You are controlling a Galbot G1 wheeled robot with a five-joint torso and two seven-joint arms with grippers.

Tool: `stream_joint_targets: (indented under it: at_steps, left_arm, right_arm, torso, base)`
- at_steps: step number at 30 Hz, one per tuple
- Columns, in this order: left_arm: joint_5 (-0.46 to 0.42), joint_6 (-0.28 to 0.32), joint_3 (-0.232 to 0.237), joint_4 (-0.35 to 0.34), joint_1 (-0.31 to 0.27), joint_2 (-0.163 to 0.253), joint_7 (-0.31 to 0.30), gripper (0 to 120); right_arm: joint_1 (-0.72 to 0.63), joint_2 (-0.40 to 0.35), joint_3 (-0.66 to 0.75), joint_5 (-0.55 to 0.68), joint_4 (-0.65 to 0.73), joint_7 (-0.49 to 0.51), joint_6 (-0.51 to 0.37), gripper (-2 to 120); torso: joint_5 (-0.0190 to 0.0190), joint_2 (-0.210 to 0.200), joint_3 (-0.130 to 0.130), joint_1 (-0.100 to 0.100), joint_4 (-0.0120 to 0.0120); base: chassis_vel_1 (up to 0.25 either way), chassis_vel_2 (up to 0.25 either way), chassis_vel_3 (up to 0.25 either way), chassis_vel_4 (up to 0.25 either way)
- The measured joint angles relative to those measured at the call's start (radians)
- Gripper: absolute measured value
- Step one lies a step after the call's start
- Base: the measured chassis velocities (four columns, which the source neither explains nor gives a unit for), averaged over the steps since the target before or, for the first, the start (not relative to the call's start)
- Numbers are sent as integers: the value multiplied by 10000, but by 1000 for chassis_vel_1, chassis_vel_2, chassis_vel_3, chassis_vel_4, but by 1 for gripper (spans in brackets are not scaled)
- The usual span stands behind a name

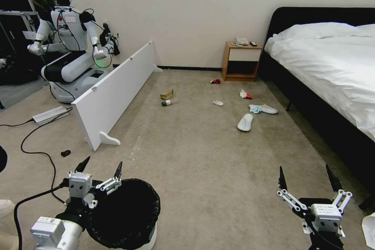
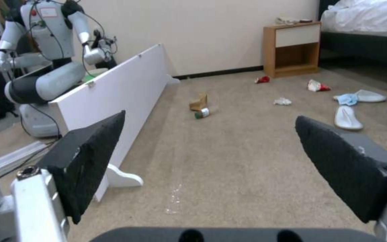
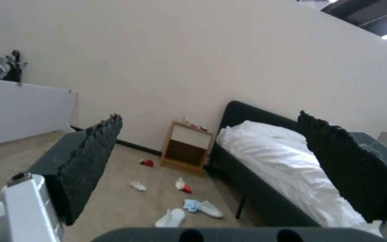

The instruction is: Pick up the trash bin, then pick up the garbage from the floor and place it into the trash bin.

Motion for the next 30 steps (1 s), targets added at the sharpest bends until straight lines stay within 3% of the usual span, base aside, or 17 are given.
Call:
stream_joint_targets:
  at_steps: [17, 23, 30]
  left_arm:
    - [13, 261, 5, 16, 18, 35, -35, 100]
    - [-405, 1414, -87, 262, 190, 116, -254, 99]
    - [-726, 2138, -157, 642, 137, 180, -456, 99]
  right_arm:
    - [-19, 65, -59, -76, 23, -25, 37, 100]
    - [-49, 84, -72, -123, -9, -26, 89, 100]
    - [-63, 84, -79, -125, -18, -26, 112, 100]
  torso:
    - [0, 0, 0, 1, 0]
    - [0, 0, 0, 0, 0]
    - [0, 0, 0, 0, 1]
  base:
    - [0, 0, 0, 0]
    - [0, 0, 0, 0]
    - [0, 0, 0, 0]
